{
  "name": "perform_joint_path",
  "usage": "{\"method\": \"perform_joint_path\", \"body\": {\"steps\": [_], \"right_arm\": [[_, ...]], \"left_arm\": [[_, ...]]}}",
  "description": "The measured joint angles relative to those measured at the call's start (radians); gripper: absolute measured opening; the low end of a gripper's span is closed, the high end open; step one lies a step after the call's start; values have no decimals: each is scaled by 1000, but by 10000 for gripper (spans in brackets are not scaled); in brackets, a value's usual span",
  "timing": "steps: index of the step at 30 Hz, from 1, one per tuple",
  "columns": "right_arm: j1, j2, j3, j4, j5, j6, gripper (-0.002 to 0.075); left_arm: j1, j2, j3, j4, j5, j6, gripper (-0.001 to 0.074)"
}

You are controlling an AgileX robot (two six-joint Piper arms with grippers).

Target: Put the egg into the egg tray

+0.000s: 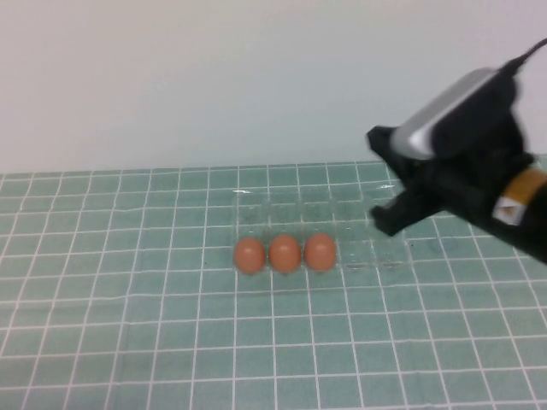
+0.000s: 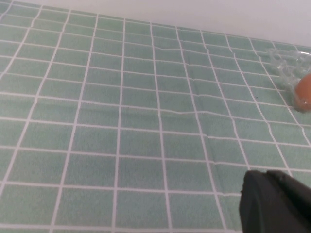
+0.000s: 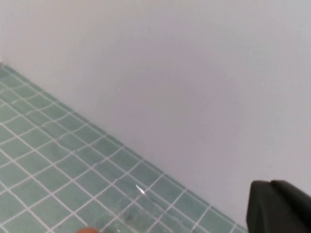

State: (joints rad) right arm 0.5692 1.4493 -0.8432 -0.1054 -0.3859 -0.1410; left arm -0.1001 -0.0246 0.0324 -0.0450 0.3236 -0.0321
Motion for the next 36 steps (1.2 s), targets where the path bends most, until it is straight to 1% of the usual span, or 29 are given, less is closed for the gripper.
{"method": "perform_joint_path", "body": {"steps": [5, 14, 19, 24, 36], "right_arm": [[0, -238, 84, -4, 94, -15, 0], [0, -557, 116, 5, 489, -11, -1], [0, -715, 116, 7, 625, -11, -1], [0, -805, 116, 7, 670, -11, -1], [0, -814, 116, 7, 693, -28, -1]], "left_arm": [[0, 0, 0, 0, 0, 0, -1], [0, 0, 0, 0, 0, 0, -1], [0, 0, 0, 0, 0, 0, -1], [0, 0, 0, 0, 0, 0, -1], [0, 0, 0, 0, 0, 0, -1]]}}
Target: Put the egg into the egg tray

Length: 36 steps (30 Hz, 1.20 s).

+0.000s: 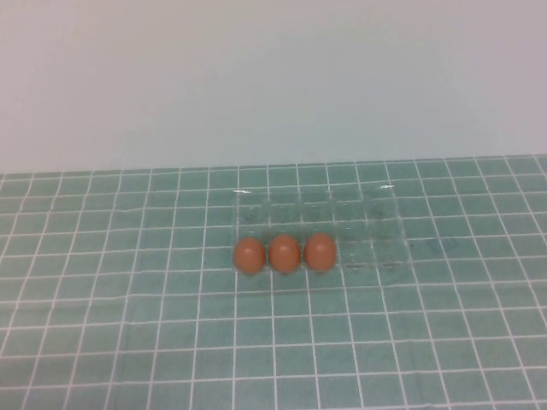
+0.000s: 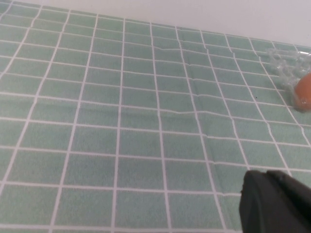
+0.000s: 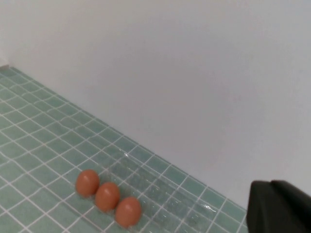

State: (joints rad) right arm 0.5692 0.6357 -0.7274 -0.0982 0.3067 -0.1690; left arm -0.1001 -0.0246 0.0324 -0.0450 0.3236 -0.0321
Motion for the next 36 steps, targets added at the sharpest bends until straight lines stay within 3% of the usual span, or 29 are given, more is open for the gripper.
{"method": "perform_joint_path", "body": {"steps": [5, 14, 22, 27, 36], "right_arm": [[-23, -22, 11, 0, 25, 2, -1], [-258, -267, 160, 3, 57, 38, -1], [-424, -577, 441, 50, 127, 65, -1], [-532, -646, 624, 84, 112, 107, -1], [-563, -648, 747, 98, 59, 119, -1]], "left_arm": [[0, 0, 0, 0, 0, 0, -1], [0, 0, 0, 0, 0, 0, -1], [0, 0, 0, 0, 0, 0, -1], [0, 0, 0, 0, 0, 0, -1], [0, 0, 0, 0, 0, 0, -1]]}}
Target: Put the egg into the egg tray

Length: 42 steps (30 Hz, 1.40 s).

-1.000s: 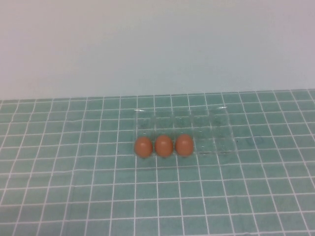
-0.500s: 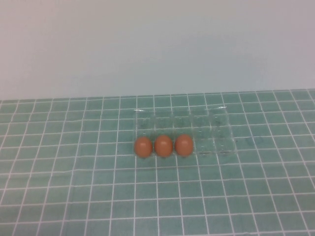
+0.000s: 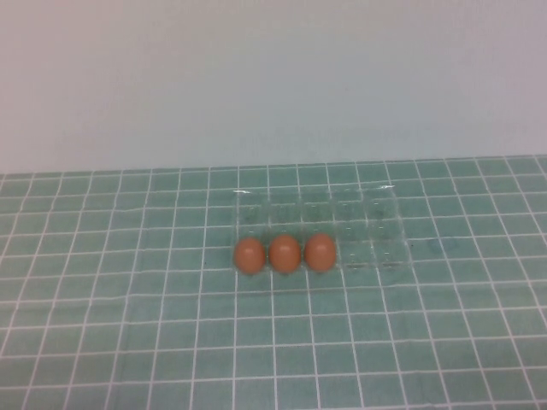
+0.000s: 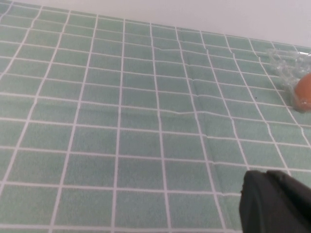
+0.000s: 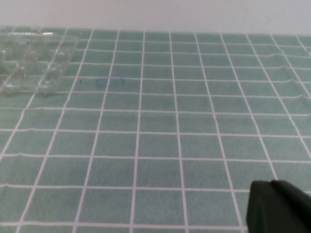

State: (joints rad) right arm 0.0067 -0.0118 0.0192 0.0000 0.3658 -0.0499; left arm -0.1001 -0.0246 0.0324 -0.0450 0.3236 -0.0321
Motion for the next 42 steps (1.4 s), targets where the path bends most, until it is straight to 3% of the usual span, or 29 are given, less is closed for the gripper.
{"method": "perform_joint_path", "body": {"steps": [42], "right_arm": [[-45, 0, 0, 0, 0, 0, -1]], "left_arm": [[0, 0, 0, 0, 0, 0, -1]]}}
